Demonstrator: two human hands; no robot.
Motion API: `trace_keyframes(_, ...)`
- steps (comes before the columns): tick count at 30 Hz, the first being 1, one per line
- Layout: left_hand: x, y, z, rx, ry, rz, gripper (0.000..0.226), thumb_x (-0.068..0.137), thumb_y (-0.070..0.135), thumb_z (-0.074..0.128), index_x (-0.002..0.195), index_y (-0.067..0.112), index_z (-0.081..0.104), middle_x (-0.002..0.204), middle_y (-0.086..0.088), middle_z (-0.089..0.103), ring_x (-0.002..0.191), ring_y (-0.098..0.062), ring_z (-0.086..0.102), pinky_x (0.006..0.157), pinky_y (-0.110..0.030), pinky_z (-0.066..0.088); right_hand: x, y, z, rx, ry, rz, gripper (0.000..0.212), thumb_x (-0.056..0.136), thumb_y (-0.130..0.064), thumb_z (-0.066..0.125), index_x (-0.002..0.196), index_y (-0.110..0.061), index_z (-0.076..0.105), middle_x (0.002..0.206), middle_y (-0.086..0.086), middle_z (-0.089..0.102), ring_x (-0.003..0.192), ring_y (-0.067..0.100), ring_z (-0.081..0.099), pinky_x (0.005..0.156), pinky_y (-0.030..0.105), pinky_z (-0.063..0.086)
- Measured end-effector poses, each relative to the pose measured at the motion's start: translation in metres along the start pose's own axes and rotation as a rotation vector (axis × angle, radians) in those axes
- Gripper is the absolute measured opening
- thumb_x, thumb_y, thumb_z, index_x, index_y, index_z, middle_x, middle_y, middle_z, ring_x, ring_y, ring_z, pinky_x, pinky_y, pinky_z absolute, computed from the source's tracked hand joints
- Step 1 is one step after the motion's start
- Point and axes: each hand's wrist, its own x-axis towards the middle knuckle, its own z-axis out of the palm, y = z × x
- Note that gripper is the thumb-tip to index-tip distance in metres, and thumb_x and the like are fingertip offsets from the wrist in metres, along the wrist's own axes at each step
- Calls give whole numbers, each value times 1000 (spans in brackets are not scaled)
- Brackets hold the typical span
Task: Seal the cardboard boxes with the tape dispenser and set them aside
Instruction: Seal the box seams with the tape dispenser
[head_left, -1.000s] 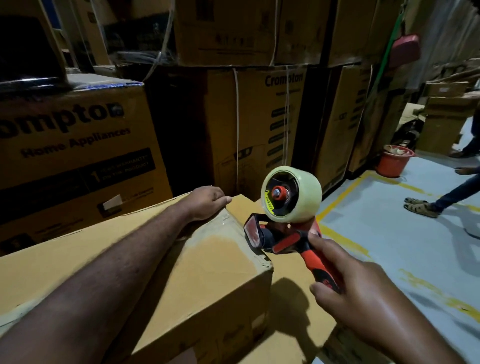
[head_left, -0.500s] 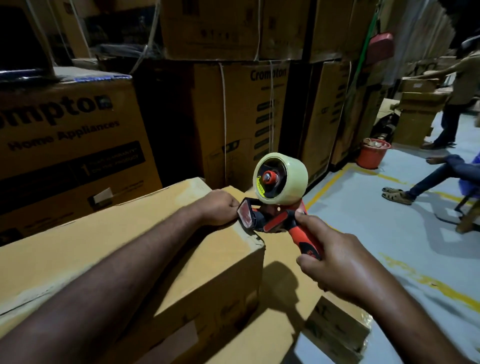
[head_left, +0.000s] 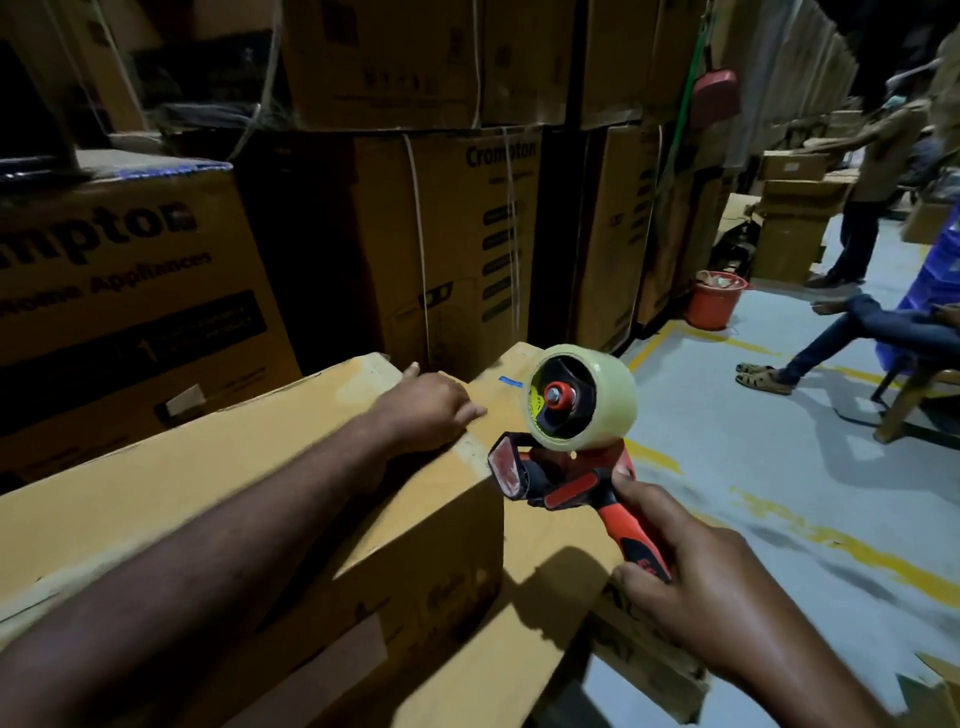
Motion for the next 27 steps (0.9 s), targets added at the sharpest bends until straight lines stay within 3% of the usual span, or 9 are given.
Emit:
trace_keyframes(2,-15,20,1,-191,10,42,48,104,52,43,111,14,72,112,-1,71,102,-17,64,107,-48,45,4,5,-1,10,-16,-24,77,86,-29,67,143,-63,26,102,-12,66,79,-1,61,71,13,47)
trace_keyframes(3,-22,27,4,-307,-23,27,47,105,50,43,108,12,71,105,-4,71,97,-22,65,94,-44,51,7,8,-1,22,-27,-33,77,86,-29,66,143,-62,27,102,-12,66,78,0,62,71,13,48)
trace_keyframes(5,-33,30,10,-441,-35,5,50,106,47,41,94,6,67,94,-14,65,96,-32,62,88,-45,50,11,12,-1,49,-65,-46,77,87,-28,66,144,-62,26,99,-10,66,76,2,62,71,14,49)
trace_keyframes(7,-36,22,11,-462,-21,-22,52,107,48,38,87,7,63,95,-19,60,104,-33,58,96,-48,47,13,13,1,81,-102,-45,77,89,-30,65,144,-63,22,99,-10,64,75,2,61,70,12,48)
trace_keyframes(10,-34,17,17,-416,-55,-29,50,105,56,33,82,22,62,98,-7,63,122,-28,52,116,-46,30,10,21,9,146,-130,-45,77,91,-32,64,147,-61,19,99,-11,64,75,-1,60,65,9,46)
trace_keyframes(12,-29,22,16,-309,-92,9,59,100,61,29,87,16,65,103,-5,66,118,-24,55,121,-42,21,5,31,13,181,-134,-53,78,92,-33,65,147,-61,18,91,-14,64,71,0,61,63,10,46)
trace_keyframes(15,-26,29,10,-191,-150,49,58,90,62,32,90,18,70,102,5,62,106,-15,58,122,-39,13,-8,43,17,223,-144,-65,78,93,-33,66,146,-62,17,82,-14,62,72,-9,59,64,10,44)
trace_keyframes(19,-24,34,8,-92,-195,50,59,87,58,37,106,17,74,108,9,59,107,-9,55,123,-44,12,-18,58,31,307,-122,-65,83,91,-32,70,142,-66,14,96,-15,55,70,-4,48,67,6,41)
trace_keyframes(27,-22,38,9,-139,-167,30,57,83,62,49,99,15,77,108,4,66,103,-8,56,122,-41,13,-35,70,50,309,-62,-87,98,89,-34,73,128,-80,-4,105,-24,60,91,-7,61,74,3,42)
